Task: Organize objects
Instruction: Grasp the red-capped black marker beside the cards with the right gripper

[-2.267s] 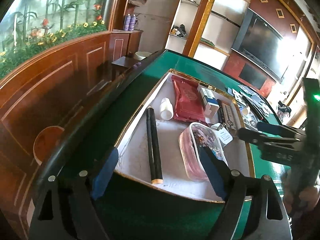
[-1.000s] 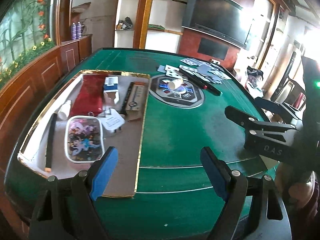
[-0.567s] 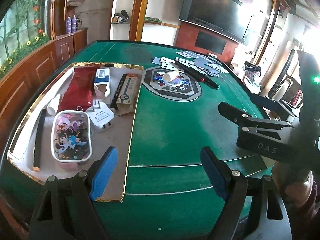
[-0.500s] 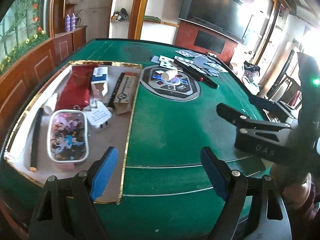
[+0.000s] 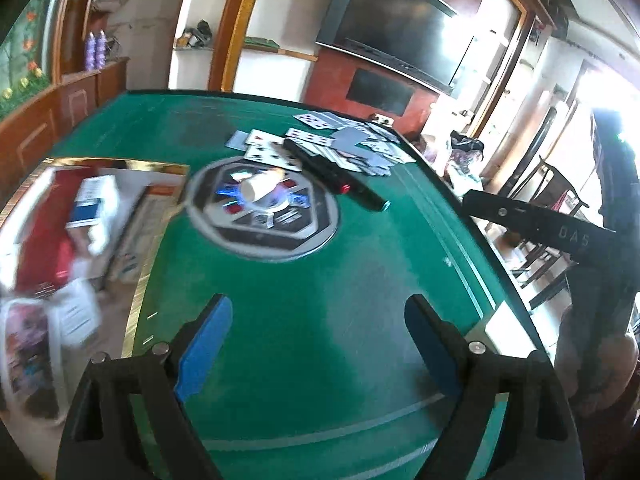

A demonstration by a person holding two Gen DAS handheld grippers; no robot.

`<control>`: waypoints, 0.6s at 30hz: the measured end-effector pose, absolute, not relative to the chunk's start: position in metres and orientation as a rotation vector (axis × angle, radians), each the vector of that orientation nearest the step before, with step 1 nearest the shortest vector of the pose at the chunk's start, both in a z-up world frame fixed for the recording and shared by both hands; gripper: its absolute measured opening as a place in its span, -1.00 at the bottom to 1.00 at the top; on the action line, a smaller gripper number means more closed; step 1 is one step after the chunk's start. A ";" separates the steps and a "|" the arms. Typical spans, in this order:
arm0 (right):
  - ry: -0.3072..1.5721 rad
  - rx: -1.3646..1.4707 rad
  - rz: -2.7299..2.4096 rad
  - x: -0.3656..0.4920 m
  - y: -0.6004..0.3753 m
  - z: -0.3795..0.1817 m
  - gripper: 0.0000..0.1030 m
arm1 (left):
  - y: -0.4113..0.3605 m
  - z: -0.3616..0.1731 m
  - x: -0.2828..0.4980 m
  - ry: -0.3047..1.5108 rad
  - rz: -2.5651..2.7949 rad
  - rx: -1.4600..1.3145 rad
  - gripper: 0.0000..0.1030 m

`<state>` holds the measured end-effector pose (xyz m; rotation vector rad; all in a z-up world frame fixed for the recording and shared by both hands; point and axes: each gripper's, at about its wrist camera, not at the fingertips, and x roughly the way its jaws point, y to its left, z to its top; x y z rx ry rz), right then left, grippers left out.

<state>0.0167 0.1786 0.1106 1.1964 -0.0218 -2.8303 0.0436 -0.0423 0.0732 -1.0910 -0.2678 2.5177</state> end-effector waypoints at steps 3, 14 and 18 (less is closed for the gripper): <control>-0.023 1.306 -2.823 -0.012 0.198 0.104 0.84 | -0.035 0.060 0.016 -0.316 2.498 -1.114 0.69; -0.249 1.423 -2.552 -0.117 0.188 0.075 0.84 | -0.063 0.016 -0.022 -0.562 2.425 -1.278 0.70; -0.166 1.414 -2.542 -0.159 0.149 0.073 0.84 | -0.062 0.015 -0.021 -0.559 2.434 -1.274 0.71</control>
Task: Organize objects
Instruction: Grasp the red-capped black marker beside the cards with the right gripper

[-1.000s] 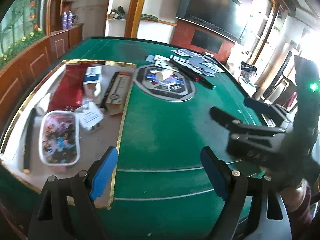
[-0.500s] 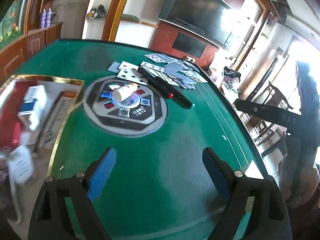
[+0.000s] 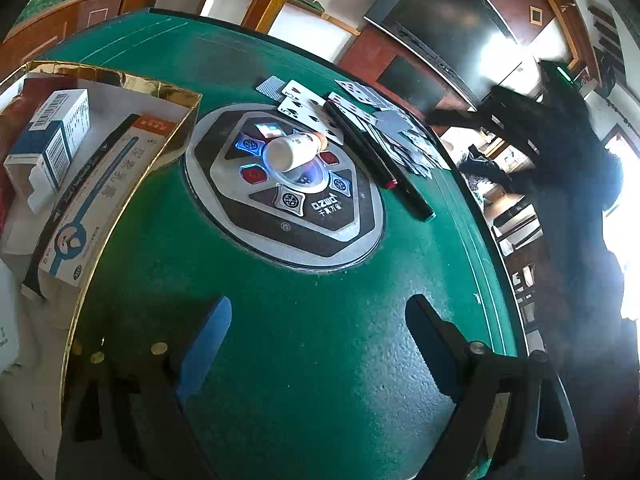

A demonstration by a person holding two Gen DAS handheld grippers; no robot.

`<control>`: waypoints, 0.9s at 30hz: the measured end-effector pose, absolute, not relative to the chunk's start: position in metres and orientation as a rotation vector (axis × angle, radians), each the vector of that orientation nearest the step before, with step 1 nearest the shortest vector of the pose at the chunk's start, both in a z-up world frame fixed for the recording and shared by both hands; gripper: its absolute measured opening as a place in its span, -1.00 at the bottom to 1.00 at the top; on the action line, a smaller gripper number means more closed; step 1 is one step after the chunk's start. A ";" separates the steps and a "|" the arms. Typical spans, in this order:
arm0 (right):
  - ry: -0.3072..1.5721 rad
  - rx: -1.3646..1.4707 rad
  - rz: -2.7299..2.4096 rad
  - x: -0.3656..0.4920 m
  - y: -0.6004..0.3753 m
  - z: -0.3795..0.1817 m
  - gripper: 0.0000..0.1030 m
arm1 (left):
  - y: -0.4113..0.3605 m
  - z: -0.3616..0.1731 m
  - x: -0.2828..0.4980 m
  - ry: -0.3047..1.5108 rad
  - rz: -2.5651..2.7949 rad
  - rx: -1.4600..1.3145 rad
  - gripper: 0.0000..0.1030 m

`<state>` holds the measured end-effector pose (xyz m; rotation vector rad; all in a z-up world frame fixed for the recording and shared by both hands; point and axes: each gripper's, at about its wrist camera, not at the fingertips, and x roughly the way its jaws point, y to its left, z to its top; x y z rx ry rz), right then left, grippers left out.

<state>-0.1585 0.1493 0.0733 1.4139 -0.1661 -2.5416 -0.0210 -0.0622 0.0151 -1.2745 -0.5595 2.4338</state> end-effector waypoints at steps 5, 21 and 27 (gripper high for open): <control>-0.102 1.503 -2.507 -0.212 0.124 0.054 0.28 | -0.061 0.015 -0.019 -0.544 2.430 -1.271 0.76; 0.115 1.711 -2.515 -0.249 0.088 0.011 -0.64 | -0.069 0.014 -0.017 -0.639 2.384 -1.245 0.84; 0.102 1.776 -2.465 -0.216 0.102 0.011 -0.69 | -0.072 0.014 -0.018 -0.662 2.369 -1.241 0.84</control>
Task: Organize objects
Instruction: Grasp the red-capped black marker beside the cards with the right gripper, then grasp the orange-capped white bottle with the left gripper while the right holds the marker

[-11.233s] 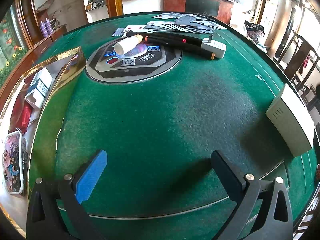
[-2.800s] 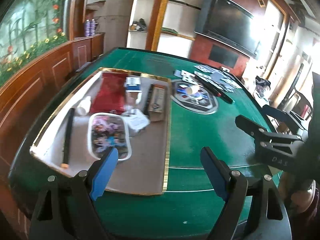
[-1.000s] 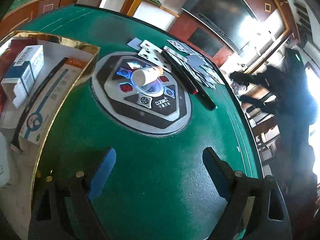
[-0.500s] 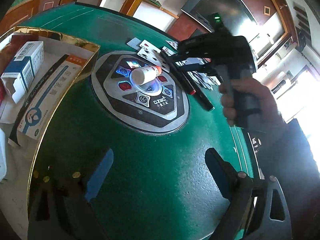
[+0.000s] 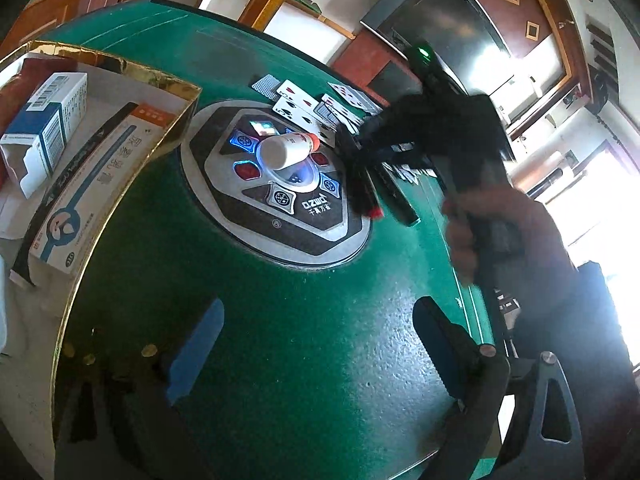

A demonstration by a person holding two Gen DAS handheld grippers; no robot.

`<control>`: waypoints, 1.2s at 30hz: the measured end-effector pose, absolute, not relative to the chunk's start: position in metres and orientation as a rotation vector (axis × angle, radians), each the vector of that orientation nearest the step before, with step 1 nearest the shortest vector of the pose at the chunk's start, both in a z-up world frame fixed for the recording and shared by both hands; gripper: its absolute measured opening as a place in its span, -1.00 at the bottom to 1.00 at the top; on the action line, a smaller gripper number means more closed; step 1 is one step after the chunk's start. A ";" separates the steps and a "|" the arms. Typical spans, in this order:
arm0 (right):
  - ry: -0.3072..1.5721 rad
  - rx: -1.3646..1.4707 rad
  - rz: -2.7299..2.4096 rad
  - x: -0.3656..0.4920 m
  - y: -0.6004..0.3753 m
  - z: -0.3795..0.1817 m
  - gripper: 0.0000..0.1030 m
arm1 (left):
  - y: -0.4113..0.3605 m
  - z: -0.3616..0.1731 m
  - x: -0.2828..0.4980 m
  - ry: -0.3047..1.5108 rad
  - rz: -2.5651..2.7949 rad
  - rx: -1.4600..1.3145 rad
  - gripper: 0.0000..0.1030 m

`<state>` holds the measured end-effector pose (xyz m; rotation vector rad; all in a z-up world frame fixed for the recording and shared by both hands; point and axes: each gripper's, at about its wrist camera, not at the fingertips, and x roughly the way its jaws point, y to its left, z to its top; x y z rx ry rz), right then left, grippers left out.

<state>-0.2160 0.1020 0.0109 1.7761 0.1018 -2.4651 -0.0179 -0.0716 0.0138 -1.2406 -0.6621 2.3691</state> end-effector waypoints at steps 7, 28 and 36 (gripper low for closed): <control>0.013 1.836 -2.363 -0.144 0.129 0.010 -0.69 | -0.074 0.014 -0.019 -0.693 2.353 -1.235 0.84; -0.088 1.512 -2.598 -0.012 0.129 0.005 -0.64 | -0.032 0.082 -0.104 0.006 2.617 -1.157 0.84; -0.076 1.477 -2.609 -0.007 0.130 0.005 -0.63 | 0.002 0.041 -0.146 0.337 2.609 -1.214 0.72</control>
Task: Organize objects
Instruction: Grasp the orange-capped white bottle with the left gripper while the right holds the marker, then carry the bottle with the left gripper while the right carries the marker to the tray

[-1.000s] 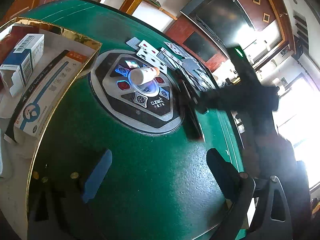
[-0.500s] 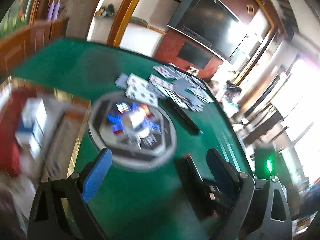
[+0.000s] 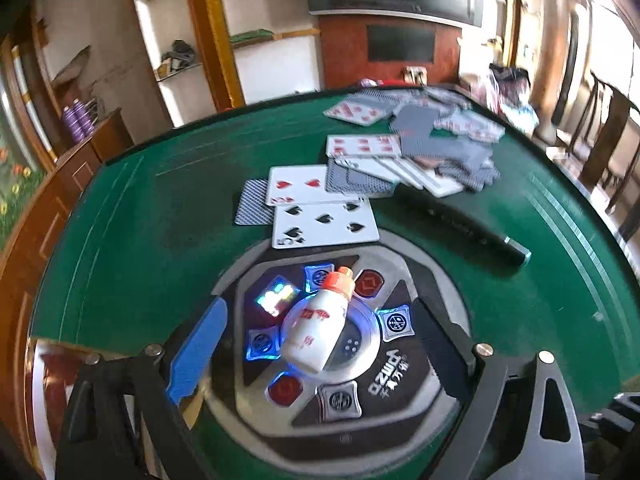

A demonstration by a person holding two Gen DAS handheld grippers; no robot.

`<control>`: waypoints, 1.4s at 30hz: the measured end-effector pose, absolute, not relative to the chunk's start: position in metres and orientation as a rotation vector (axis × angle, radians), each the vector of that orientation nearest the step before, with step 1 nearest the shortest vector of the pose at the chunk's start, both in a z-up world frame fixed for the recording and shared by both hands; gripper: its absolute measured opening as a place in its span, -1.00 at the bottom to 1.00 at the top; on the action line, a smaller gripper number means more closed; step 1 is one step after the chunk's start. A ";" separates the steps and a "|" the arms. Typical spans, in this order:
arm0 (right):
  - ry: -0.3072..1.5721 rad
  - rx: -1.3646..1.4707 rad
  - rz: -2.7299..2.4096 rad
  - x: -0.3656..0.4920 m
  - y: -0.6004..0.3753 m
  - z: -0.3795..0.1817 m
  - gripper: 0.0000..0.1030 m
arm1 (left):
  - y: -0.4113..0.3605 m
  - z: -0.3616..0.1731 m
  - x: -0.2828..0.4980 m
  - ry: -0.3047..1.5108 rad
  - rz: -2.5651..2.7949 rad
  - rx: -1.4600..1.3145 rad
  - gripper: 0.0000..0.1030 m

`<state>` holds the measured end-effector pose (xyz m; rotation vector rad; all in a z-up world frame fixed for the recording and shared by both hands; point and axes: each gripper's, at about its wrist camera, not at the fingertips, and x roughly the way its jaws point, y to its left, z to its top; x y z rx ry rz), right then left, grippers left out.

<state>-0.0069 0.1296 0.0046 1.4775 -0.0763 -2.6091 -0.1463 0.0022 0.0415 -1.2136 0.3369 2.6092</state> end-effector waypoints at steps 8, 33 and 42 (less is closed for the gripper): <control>-0.100 1.472 -2.602 -0.008 0.132 0.004 -0.58 | 0.015 0.018 -0.154 0.422 2.536 -1.265 -0.49; -0.382 1.388 -2.527 -0.010 0.147 0.000 -0.66 | -0.081 0.113 0.007 -0.002 2.643 -1.058 -0.49; -0.324 1.222 -2.578 0.000 0.133 0.019 -0.68 | -0.178 0.121 0.070 -0.172 2.758 -1.057 -0.49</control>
